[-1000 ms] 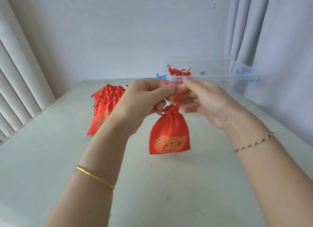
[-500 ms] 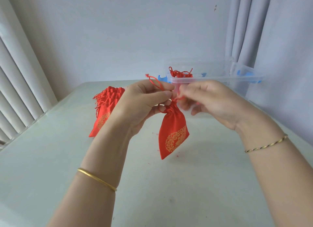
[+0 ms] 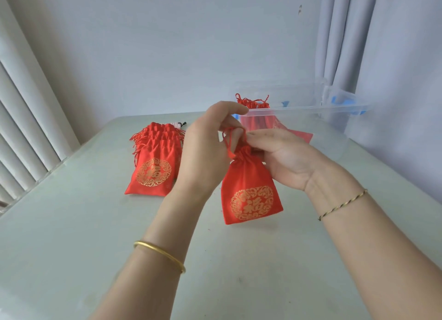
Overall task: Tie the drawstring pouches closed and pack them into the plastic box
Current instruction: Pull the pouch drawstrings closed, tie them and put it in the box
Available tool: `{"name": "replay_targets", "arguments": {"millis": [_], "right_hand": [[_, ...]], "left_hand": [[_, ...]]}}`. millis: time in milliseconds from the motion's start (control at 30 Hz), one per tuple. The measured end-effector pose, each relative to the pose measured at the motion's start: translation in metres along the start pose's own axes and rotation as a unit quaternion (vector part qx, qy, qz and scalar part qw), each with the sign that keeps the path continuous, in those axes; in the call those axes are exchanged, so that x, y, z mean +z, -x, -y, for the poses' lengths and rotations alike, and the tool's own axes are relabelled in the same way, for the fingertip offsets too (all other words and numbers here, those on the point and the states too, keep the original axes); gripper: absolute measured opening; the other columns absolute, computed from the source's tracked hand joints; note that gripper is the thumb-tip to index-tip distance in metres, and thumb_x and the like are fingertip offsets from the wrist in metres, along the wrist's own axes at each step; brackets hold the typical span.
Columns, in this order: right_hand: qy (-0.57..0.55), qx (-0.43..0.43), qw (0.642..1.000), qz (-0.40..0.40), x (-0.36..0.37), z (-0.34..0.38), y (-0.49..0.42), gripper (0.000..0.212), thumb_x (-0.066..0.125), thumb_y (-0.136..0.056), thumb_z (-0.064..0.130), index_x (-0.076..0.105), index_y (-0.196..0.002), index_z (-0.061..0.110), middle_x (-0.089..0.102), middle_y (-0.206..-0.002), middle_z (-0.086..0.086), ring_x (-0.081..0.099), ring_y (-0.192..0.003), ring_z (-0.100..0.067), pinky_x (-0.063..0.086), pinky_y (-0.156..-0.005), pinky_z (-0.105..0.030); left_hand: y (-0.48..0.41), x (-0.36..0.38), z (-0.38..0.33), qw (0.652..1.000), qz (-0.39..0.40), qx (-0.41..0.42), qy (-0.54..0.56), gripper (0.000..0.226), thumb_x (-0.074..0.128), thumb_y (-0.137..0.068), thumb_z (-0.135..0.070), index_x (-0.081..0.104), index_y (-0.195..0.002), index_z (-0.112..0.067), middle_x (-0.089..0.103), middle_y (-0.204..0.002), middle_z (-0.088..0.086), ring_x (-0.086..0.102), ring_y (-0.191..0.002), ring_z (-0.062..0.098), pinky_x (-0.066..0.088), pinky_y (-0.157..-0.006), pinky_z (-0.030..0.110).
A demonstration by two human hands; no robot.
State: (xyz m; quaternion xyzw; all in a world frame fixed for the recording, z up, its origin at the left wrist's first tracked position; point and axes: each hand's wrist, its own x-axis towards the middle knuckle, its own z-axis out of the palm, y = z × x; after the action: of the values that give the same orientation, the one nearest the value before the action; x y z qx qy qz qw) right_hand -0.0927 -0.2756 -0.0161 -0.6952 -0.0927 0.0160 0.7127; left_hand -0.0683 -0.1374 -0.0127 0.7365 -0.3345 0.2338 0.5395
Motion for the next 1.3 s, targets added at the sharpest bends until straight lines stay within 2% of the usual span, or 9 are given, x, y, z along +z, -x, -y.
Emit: {"name": "replay_targets", "arguments": {"millis": [100, 233, 333, 500, 633, 733, 900, 1000, 1300], "right_hand": [[-0.002, 0.005, 1.0, -0.017, -0.001, 0.001, 0.001, 0.016, 0.05, -0.092, 0.016, 0.063, -0.087, 0.009, 0.063, -0.082, -0.004, 0.061, -0.065, -0.005, 0.046, -0.056, -0.016], [-0.046, 0.0, 0.995, -0.086, 0.004, 0.003, -0.004, 0.022, 0.044, -0.089, 0.008, 0.058, -0.072, 0.009, 0.061, -0.071, -0.003, 0.06, -0.063, -0.012, 0.045, -0.06, -0.023], [-0.085, -0.004, 0.99, -0.116, 0.003, 0.002, -0.005, 0.032, 0.04, -0.094, 0.016, 0.047, -0.063, 0.013, 0.062, -0.06, 0.003, 0.059, -0.059, -0.012, 0.043, -0.06, -0.026], [-0.11, -0.011, 0.974, -0.2, -0.01, 0.0, -0.006, 0.034, 0.048, -0.095, 0.028, 0.046, -0.063, 0.015, 0.062, -0.068, 0.0, 0.063, -0.062, -0.014, 0.047, -0.063, -0.027], [-0.278, 0.004, 0.936, -0.217, -0.018, 0.001, -0.005, 0.037, 0.05, -0.093, 0.026, 0.041, -0.058, 0.017, 0.065, -0.067, -0.001, 0.057, -0.049, -0.009, 0.044, -0.051, -0.019], [-0.407, 0.025, 0.895, -0.18, -0.02, -0.004, -0.006, 0.036, 0.044, -0.096, 0.024, 0.038, -0.061, 0.017, 0.06, -0.054, 0.0, 0.049, -0.038, -0.007, 0.037, -0.04, -0.012], [-0.347, 0.1, 0.899, -0.249, -0.02, -0.019, -0.011, 0.035, 0.044, -0.098, 0.024, 0.039, -0.065, 0.014, 0.049, -0.04, 0.003, 0.038, -0.029, -0.005, 0.032, -0.035, -0.01], [-0.324, 0.099, 0.903, -0.262, -0.019, -0.019, -0.011, 0.036, 0.048, -0.096, 0.024, 0.042, -0.063, 0.012, 0.053, -0.043, 0.0, 0.043, -0.03, -0.007, 0.035, -0.035, -0.011], [-0.122, -0.048, 0.964, -0.233, -0.004, 0.008, -0.003, 0.032, 0.055, -0.092, 0.023, 0.054, -0.062, 0.013, 0.059, -0.06, -0.001, 0.046, -0.042, -0.007, 0.035, -0.041, -0.017]], "left_hand": [[0.001, 0.0, 0.001, 1.0, -0.005, -0.015, 0.019, 0.043, 0.054, -0.08, 0.014, 0.061, -0.103, -0.021, 0.067, -0.078, 0.003, 0.065, -0.077, 0.014, 0.058, -0.067, 0.036], [0.001, -0.001, 0.002, 0.994, 0.008, -0.056, 0.09, 0.027, 0.057, -0.085, 0.008, 0.063, -0.103, -0.011, 0.071, -0.08, 0.005, 0.068, -0.077, 0.015, 0.054, -0.058, 0.019], [0.0, -0.002, 0.007, 0.987, 0.027, -0.101, 0.118, 0.021, 0.058, -0.086, 0.004, 0.065, -0.099, -0.011, 0.071, -0.073, -0.01, 0.068, -0.071, 0.004, 0.053, -0.062, 0.018], [-0.002, -0.012, 0.015, 0.977, 0.047, -0.183, 0.102, 0.02, 0.047, -0.096, -0.012, 0.066, -0.103, -0.013, 0.072, -0.089, -0.004, 0.069, -0.083, 0.007, 0.052, -0.073, 0.022], [-0.002, -0.021, 0.026, 0.978, 0.073, -0.193, -0.002, 0.036, 0.037, -0.099, -0.031, 0.066, -0.09, -0.013, 0.071, -0.091, -0.006, 0.066, -0.088, 0.012, 0.049, -0.08, 0.03], [0.0, -0.022, 0.029, 0.972, 0.031, -0.231, 0.028, 0.051, 0.035, -0.1, -0.032, 0.06, -0.064, -0.007, 0.073, -0.081, -0.006, 0.063, -0.08, 0.008, 0.046, -0.083, 0.03], [-0.003, -0.012, 0.019, 0.942, -0.014, -0.257, 0.217, 0.053, 0.034, -0.101, -0.025, 0.043, -0.05, -0.013, 0.074, -0.09, 0.001, 0.065, -0.096, 0.009, 0.046, -0.088, 0.027], [-0.002, -0.005, 0.013, 0.897, -0.013, -0.249, 0.365, 0.048, 0.036, -0.1, -0.023, 0.049, -0.056, -0.01, 0.07, -0.077, 0.005, 0.067, -0.084, 0.015, 0.05, -0.075, 0.022], [0.002, -0.006, 0.012, 0.95, 0.146, -0.249, 0.118, 0.013, 0.066, -0.084, -0.019, 0.07, -0.089, -0.008, 0.06, -0.062, -0.008, 0.053, -0.056, 0.002, 0.039, -0.056, 0.014]]}}
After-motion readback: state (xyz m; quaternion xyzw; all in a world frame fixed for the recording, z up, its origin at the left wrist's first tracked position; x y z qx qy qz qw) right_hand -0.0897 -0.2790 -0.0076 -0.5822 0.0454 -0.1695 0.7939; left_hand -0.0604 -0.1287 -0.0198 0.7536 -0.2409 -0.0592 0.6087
